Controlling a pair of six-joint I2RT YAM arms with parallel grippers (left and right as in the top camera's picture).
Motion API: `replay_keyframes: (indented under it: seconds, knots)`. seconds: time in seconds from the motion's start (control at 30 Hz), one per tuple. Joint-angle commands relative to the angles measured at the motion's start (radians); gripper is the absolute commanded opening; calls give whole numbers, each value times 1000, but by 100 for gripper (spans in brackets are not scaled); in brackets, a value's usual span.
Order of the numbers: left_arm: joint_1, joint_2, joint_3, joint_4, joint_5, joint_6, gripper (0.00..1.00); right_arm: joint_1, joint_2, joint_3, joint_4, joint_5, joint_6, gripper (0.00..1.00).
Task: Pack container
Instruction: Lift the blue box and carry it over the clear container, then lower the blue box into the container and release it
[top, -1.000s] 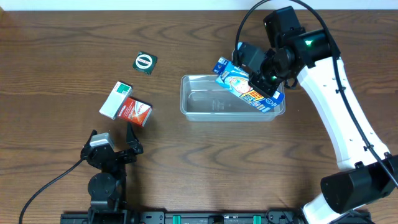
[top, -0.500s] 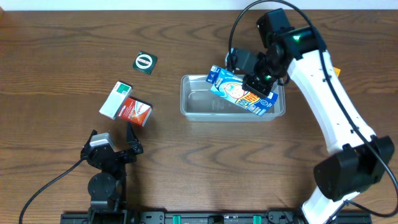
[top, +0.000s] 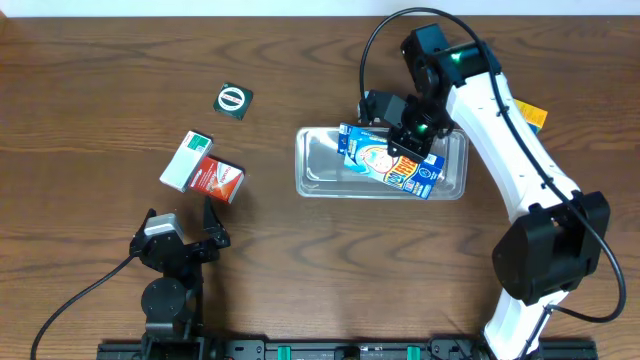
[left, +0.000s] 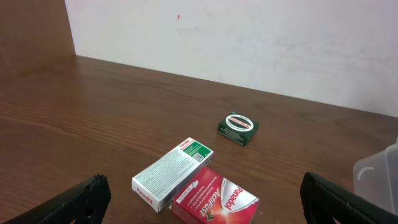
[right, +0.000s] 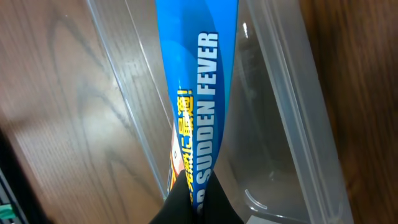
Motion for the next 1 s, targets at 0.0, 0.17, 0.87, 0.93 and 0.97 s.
replay_keyframes:
  seconds: [0.0,0.17,0.87,0.93,0.97]
  knots:
    - [5,-2,-21,-33,-24,13,98,0,10,17,8,13,-26,1]
    - [5,-2,-21,-33,-24,13,98,-5,10,17,11,21,-25,1]
    - [5,2,-21,-33,-24,13,98,-17,10,105,26,56,-25,1]
    - [5,3,-21,-33,-24,13,98,-17,10,117,26,56,-25,1]
    - [5,5,-21,-33,-24,13,98,-17,10,119,26,56,-25,1]
